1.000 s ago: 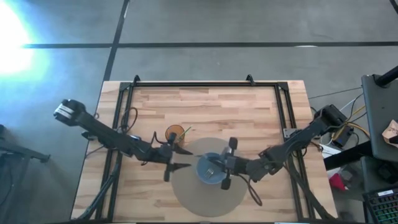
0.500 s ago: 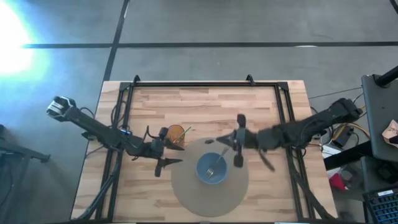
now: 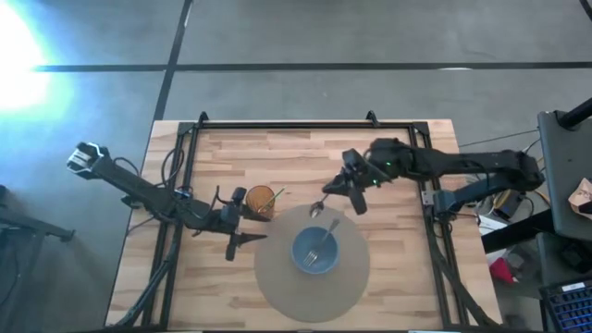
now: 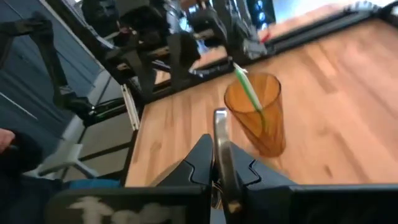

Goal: Pick & Place Utensil
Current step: Put the silver spoon into the blue bowl

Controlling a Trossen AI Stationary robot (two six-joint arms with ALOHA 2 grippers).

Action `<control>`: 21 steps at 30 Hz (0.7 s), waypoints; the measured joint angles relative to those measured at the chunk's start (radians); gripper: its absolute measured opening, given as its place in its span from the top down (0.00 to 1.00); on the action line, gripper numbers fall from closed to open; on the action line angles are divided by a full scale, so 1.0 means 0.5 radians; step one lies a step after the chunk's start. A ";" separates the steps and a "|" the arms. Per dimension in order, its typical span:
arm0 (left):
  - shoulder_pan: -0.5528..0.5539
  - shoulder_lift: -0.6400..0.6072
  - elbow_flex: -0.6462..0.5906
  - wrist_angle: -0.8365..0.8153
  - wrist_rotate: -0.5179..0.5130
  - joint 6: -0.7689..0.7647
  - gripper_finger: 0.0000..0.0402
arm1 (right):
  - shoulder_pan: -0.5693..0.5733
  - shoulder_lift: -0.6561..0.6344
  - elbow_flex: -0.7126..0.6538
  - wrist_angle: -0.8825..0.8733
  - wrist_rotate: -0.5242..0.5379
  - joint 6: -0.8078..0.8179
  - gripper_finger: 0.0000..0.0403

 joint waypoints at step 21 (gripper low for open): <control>0.000 0.000 0.000 -0.006 0.000 -0.016 0.50 | -0.129 0.614 0.058 0.002 -0.486 0.188 0.98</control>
